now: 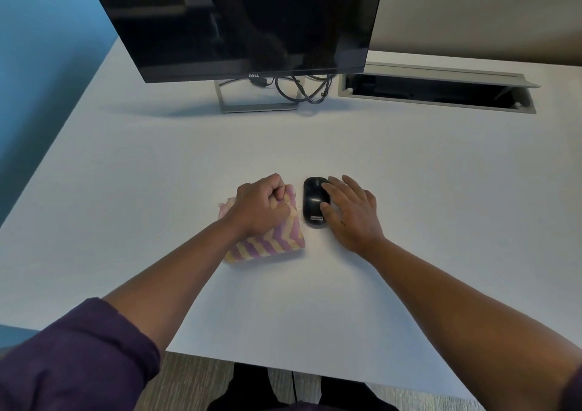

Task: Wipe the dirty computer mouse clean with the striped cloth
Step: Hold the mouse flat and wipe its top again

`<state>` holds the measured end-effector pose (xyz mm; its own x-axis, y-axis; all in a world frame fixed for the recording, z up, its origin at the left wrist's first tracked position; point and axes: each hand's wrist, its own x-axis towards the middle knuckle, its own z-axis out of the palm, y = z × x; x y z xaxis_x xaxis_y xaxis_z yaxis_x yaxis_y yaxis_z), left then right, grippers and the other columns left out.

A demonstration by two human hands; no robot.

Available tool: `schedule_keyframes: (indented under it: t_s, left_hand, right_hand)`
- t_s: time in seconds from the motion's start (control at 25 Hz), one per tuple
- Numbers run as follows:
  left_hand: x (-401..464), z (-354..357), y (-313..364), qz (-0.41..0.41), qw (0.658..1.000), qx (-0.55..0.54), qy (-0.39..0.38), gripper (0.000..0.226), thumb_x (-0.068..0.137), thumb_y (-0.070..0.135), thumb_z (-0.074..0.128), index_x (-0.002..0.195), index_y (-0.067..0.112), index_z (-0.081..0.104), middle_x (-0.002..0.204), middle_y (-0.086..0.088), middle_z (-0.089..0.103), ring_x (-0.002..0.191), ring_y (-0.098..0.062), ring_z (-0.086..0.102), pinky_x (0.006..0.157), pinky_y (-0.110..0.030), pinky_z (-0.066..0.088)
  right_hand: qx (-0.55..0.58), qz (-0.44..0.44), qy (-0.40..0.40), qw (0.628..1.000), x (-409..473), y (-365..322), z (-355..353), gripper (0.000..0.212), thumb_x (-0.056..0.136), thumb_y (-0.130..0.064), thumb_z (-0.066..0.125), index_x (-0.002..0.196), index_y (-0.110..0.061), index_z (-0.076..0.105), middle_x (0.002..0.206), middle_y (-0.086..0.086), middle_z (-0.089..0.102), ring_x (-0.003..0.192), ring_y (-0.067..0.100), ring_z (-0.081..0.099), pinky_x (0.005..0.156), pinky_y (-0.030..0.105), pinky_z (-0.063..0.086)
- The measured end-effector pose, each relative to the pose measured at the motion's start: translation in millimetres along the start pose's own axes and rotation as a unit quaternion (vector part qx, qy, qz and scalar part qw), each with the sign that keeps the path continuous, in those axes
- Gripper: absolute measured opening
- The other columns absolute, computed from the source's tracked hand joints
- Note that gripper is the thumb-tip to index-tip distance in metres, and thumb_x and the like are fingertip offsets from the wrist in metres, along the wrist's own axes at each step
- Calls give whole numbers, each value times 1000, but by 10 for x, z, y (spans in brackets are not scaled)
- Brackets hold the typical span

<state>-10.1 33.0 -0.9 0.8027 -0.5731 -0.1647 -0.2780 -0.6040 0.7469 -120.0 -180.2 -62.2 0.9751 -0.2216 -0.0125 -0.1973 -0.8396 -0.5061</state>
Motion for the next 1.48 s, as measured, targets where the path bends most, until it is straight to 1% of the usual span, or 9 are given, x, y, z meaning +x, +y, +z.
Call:
schedule_keyframes:
  t_s: [0.2, 0.32, 0.56, 0.76, 0.88, 1.0, 1.08, 1.28, 1.48]
  left_hand:
    - [146, 49, -8, 10, 999, 2, -53, 22, 85, 18, 62, 93, 35, 48, 78, 14, 58, 68, -5, 48, 88, -36, 37]
    - [264, 9, -40, -38, 993, -57, -100, 16, 88, 31, 60, 101, 36, 52, 101, 9, 64, 82, -19, 54, 92, -44, 46]
    - [525, -48, -42, -47, 977, -136, -157, 10, 89, 38, 60, 96, 31, 56, 86, 15, 56, 81, -12, 49, 84, -40, 47]
    - [564, 107, -43, 8, 998, 21, -52, 9, 86, 35, 71, 91, 35, 64, 104, 21, 62, 102, -7, 55, 104, -44, 38]
    - [523, 180, -1, 44, 992, 111, 30, 3, 88, 34, 72, 92, 33, 71, 107, 16, 59, 102, -11, 51, 96, -38, 38]
    - [384, 301, 73, 58, 995, 74, 23, 26, 97, 49, 56, 86, 27, 67, 84, 14, 61, 82, -9, 56, 77, -35, 49]
    - [319, 363, 113, 56, 995, 82, 19, 28, 91, 57, 59, 87, 30, 61, 81, 15, 59, 80, -7, 55, 72, -28, 47]
    - [389, 438, 54, 25, 998, 57, 25, 25, 91, 29, 61, 112, 24, 74, 99, 11, 68, 96, -10, 62, 82, -27, 50]
    - [413, 461, -9, 18, 997, 32, 63, 26, 95, 32, 63, 119, 28, 73, 104, 11, 68, 96, -2, 60, 83, -21, 49]
  right_hand:
    - [-83, -53, 5, 995, 23, 110, 101, 56, 105, -55, 29, 152, -27, 38, 163, -6, 38, 156, 19, 15, 116, 46, 13]
    - [-89, -54, 5, 995, 31, 116, 126, 56, 105, -57, 29, 151, -27, 38, 163, -5, 38, 156, 21, 15, 115, 48, 13]
    - [-85, -55, 5, 995, 40, 142, 147, 57, 105, -58, 27, 150, -26, 40, 162, -5, 40, 155, 23, 20, 113, 52, 19]
    - [-82, -54, 2, 995, 42, 132, 129, 58, 104, -58, 27, 150, -25, 41, 162, -5, 39, 155, 25, 21, 112, 54, 22]
    - [-76, -56, 4, 996, 35, 122, 112, 57, 104, -56, 30, 149, -24, 43, 162, -3, 40, 154, 26, 23, 112, 54, 22]
    - [-72, -51, 2, 996, 33, 113, 104, 57, 103, -56, 31, 150, -25, 44, 163, -4, 39, 155, 25, 22, 113, 52, 19]
    - [-72, -49, 1, 996, 31, 108, 100, 57, 103, -56, 32, 149, -25, 44, 163, -4, 39, 155, 25, 22, 113, 51, 19]
    - [-81, -50, -3, 995, 32, 109, 93, 57, 104, -55, 31, 149, -24, 45, 163, -3, 39, 154, 27, 24, 112, 53, 22]
    - [-83, -47, -5, 995, 31, 103, 94, 58, 104, -56, 30, 149, -24, 46, 163, -3, 40, 153, 28, 25, 111, 54, 23]
